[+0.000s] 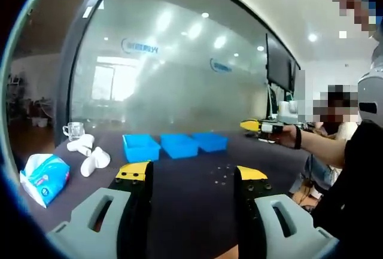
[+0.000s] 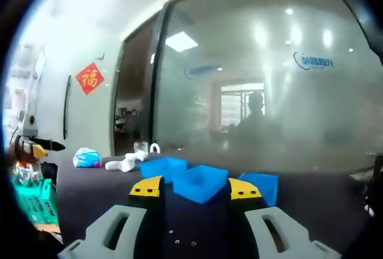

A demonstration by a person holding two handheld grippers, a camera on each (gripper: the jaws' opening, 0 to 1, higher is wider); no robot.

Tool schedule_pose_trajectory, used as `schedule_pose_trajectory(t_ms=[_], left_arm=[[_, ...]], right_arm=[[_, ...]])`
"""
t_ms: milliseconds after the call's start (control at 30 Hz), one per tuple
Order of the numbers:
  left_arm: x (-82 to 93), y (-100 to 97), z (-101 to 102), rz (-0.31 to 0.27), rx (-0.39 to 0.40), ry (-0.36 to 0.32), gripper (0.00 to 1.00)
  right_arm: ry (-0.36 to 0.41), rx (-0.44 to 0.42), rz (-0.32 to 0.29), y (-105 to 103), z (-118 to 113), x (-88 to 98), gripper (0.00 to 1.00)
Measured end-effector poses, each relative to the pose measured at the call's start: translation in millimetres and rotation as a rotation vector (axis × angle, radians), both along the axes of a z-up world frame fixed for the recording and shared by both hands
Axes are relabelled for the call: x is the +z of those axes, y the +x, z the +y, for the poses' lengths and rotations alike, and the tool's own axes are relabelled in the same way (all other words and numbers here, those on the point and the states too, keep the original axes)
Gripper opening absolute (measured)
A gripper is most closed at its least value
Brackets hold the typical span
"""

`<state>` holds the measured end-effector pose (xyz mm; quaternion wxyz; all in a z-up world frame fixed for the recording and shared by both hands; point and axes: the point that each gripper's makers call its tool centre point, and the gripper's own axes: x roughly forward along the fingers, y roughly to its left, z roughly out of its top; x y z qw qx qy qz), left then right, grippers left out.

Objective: Sort the screws, nuts, and washers into the corresponding bins

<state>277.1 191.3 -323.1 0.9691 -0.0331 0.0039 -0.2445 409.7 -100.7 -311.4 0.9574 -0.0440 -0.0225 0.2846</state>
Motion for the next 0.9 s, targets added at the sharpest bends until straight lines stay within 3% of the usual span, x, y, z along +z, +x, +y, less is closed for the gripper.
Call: schedule_pose_trajectory(t_ms=[267, 467, 733, 900], left_arm=[[-1.4, 1.8, -10.5, 0.005, -0.037, 0.019, 0.53], [-1.9, 0.0, -14.3, 0.009, -0.052, 0.026, 0.53], [-5.5, -3.5, -11.4, 0.019, -0.044, 0.03, 0.53], [-8.6, -3.1, -19.0, 0.027, -0.061, 0.035, 0.53]], right_arm=[[0.013, 0.036, 0.024, -53.5, -8.8, -7.0, 0.39], [0.05, 0.036, 0.048, -85.4, -32.3, -12.1, 0.42], [0.039, 0.012, 0.078, -113.6, -62.8, -28.3, 0.44], [0.041, -0.006, 0.085, -117.2, -75.6, -30.5, 0.44]])
